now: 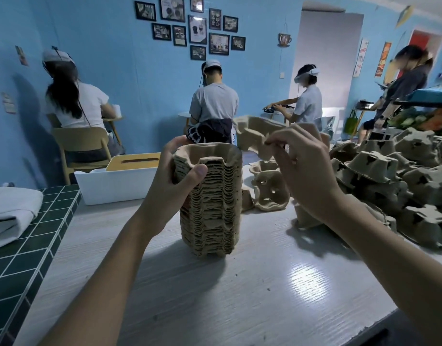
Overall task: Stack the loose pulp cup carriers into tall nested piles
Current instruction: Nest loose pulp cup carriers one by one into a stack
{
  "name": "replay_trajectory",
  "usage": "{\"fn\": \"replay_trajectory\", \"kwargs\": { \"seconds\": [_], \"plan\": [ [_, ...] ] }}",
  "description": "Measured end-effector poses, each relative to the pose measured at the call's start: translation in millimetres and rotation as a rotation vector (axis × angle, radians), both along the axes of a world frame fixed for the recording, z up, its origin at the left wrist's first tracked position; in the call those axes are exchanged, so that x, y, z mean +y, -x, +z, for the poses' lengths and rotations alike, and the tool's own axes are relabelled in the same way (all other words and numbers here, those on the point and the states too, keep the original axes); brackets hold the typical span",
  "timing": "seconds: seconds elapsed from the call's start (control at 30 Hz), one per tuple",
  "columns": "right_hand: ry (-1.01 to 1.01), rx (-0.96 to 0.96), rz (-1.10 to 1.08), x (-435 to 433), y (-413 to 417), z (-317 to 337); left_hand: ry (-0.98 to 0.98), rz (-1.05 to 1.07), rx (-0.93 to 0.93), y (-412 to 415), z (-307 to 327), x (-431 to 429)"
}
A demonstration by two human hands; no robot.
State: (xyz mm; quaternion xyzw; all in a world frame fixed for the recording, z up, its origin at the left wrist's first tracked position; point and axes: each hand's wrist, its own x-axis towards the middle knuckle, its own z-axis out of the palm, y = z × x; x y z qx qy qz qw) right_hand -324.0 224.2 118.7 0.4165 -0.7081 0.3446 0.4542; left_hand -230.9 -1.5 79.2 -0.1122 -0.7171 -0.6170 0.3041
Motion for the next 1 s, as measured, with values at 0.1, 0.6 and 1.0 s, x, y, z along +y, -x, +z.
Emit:
{"fn": "replay_trajectory", "kwargs": {
  "seconds": [0.1,0.6,1.0],
  "plan": [
    [0.024,0.039,0.042,-14,-8,15,-0.012,0.001,-0.007,0,1,-1],
    [-0.117,-0.14,0.345,-41,-26,6,-0.017,0.031,0.03,-2,2,0],
    [-0.08,-0.585,-0.02,-23,46,-86,0.02,0.031,0.017,3,-1,-2]
  ]
}}
